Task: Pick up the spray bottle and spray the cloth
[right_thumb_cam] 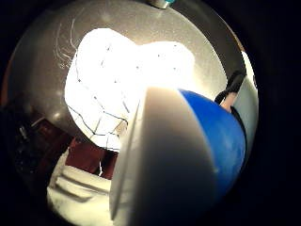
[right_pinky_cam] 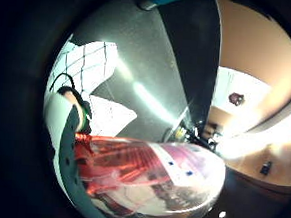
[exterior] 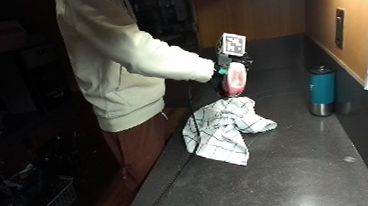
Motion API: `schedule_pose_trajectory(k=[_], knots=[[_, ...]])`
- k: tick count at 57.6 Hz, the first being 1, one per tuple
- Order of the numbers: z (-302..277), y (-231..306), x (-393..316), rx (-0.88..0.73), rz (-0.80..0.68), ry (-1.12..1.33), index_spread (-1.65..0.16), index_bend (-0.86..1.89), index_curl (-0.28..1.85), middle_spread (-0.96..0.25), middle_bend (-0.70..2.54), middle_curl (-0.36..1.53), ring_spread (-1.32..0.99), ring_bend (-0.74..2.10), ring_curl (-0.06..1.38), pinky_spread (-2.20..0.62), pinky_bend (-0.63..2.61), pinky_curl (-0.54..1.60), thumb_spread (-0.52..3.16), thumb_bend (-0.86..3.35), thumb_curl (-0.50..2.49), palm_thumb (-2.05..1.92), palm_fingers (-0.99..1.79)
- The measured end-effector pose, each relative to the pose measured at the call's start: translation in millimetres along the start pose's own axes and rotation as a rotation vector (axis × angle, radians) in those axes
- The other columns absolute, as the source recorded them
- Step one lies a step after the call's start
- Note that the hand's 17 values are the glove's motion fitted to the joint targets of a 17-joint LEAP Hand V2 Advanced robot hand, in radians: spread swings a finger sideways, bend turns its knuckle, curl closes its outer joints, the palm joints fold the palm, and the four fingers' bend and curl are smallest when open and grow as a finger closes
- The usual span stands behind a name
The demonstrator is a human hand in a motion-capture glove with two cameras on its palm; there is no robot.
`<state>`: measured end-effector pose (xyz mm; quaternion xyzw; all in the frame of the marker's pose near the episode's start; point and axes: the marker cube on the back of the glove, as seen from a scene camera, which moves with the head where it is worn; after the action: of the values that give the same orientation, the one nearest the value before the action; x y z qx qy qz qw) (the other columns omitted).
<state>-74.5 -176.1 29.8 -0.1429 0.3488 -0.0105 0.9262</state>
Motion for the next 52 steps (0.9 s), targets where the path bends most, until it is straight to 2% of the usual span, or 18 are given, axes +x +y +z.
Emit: schedule_pose_trajectory(k=[14,21,30,40,52], knots=[[-17,8,9,0.041,0.028,-0.017,-0.19,0.45,0.53,-0.1,0.64,0.51,-0.2,0.58,0.47,-0.26,0.31,0.38,-0.07,-0.03,0.72,1.03,1.37],[-40,19,26,0.15,0.039,-0.175,-0.2,0.45,0.53,-0.1,0.64,0.51,-0.2,0.58,0.47,-0.26,0.31,0.38,-0.07,-0.04,0.72,1.03,1.37],[-76,29,43,0.308,0.095,-0.567,-0.2,0.45,0.53,-0.1,0.64,0.51,-0.2,0.57,0.47,-0.26,0.32,0.37,-0.07,-0.03,0.72,1.04,1.37],[-115,35,53,0.56,0.13,-1.044,-0.19,0.44,0.53,-0.1,0.64,0.51,-0.19,0.57,0.47,-0.25,0.32,0.38,-0.07,-0.04,0.72,1.04,1.37],[-145,28,35,0.696,0.11,-1.55,-0.19,0.41,0.53,-0.1,0.63,0.51,-0.17,0.58,0.47,-0.24,0.32,0.37,-0.05,-0.03,0.72,1.04,1.36]])
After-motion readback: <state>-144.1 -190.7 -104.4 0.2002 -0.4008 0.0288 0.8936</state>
